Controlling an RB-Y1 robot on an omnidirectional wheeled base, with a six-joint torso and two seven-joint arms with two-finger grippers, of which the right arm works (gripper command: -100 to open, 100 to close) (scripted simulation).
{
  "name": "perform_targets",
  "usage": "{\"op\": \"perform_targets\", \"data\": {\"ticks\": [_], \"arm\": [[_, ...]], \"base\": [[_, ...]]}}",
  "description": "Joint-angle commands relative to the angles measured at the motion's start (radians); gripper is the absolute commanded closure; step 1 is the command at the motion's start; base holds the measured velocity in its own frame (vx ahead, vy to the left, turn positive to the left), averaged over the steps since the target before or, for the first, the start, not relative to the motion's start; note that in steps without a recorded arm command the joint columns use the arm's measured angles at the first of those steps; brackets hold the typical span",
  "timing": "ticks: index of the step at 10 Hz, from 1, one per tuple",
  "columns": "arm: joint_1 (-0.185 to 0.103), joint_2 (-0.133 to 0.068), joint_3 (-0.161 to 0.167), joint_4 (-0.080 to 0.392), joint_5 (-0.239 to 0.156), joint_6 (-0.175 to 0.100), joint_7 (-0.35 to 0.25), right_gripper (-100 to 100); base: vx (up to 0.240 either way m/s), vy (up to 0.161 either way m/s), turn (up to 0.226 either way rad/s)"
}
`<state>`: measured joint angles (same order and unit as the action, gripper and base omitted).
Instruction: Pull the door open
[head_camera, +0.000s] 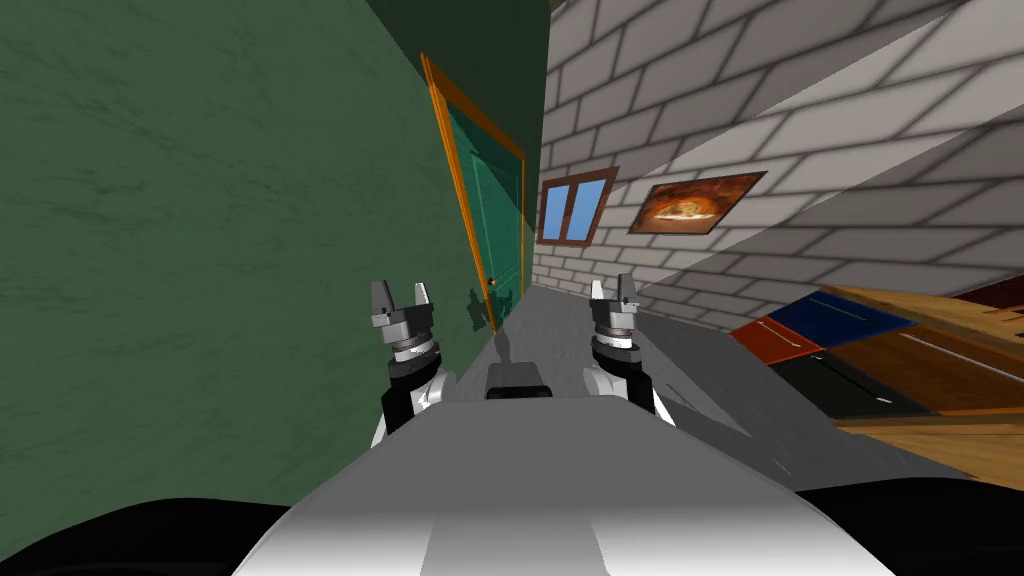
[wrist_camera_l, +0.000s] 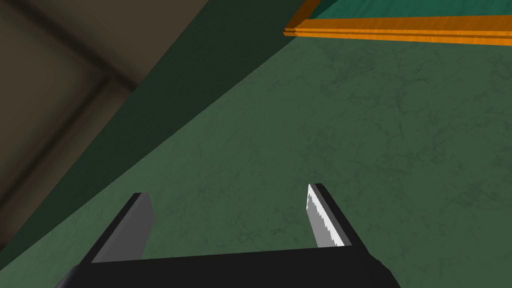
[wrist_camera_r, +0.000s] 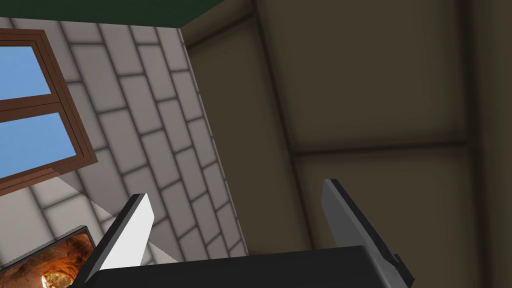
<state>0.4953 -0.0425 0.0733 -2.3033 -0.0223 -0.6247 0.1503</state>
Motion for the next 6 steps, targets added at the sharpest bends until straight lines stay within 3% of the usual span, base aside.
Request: {"op": "perform_targets", "data": {"ticks": [1,6], "arm": [[-0.014,-0.005,-0.001,0.038,0.012,-0.005,0.027,-100],[-0.050,-0.016,-0.002,0.136,0.044,-0.017,0.095,-100]], "base": [[0.128,-0.074,0.124],[0.098,-0.011,0.082]]}}
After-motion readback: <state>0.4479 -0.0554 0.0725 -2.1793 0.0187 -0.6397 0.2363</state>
